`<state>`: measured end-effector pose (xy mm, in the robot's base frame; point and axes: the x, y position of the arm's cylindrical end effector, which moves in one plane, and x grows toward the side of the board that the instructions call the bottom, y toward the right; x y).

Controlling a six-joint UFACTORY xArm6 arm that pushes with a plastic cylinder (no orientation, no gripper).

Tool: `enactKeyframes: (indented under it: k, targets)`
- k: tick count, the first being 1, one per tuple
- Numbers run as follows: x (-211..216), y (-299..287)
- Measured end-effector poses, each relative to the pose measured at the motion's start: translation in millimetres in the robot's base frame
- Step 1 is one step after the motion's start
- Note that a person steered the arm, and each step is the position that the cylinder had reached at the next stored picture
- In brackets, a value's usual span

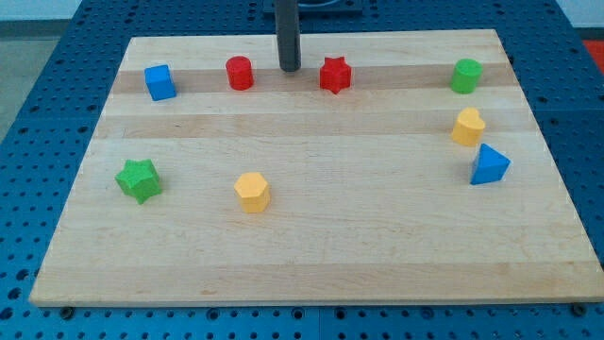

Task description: Slide the red star to the top of the yellow heart

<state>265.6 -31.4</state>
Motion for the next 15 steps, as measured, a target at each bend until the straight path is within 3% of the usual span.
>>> enactKeyframes:
  k: [3, 8, 10, 12, 14, 15]
  targets:
    - [29, 59]
    - [37, 209]
    - [40, 171]
    - [73, 169]
    - [55, 140]
    - [80, 125]
